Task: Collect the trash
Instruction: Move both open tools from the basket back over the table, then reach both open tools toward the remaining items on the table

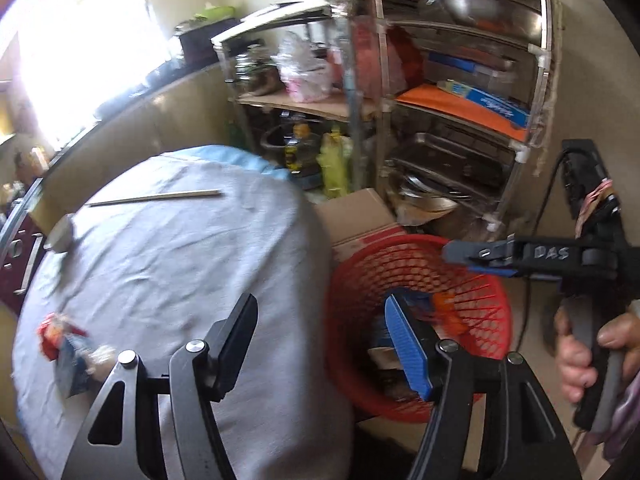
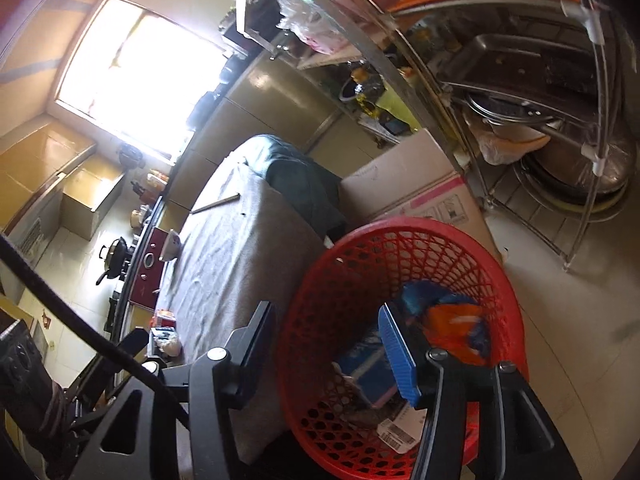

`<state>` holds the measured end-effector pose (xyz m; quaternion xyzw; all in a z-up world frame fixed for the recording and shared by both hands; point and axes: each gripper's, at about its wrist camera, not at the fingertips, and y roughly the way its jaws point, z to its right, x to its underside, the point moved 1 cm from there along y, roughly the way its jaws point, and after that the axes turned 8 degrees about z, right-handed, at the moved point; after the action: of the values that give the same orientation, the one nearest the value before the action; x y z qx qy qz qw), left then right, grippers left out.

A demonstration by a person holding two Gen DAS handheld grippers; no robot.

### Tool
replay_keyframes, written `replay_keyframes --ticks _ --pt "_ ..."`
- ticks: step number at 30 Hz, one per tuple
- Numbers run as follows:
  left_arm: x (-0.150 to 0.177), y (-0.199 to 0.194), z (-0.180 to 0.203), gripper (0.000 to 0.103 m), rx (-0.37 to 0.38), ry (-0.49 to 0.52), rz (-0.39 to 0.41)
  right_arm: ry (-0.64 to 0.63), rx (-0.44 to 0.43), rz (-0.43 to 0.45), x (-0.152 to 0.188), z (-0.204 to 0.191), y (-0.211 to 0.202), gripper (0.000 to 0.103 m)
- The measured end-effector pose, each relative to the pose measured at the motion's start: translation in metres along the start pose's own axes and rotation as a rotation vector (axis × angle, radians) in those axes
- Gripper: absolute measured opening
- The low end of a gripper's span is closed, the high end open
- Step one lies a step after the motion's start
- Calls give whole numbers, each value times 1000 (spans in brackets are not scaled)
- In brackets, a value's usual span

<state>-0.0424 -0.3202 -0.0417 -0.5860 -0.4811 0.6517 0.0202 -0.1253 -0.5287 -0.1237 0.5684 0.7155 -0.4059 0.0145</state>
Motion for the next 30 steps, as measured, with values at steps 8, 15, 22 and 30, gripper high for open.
replay_keyframes --ticks 8,15,22,30 --pt "19 -36 -54 71 -215 -68 9 -109 -31 -41 16 -46 7 58" --pt "42 -67 -103 72 -358 -137 12 -203 -49 -80 37 -91 13 58" --pt "65 -81 -146 72 -420 -220 7 -298 -55 -131 61 -133 25 58" --pt "95 -84 -189 72 -453 -309 -9 -404 -67 -185 88 -185 43 58"
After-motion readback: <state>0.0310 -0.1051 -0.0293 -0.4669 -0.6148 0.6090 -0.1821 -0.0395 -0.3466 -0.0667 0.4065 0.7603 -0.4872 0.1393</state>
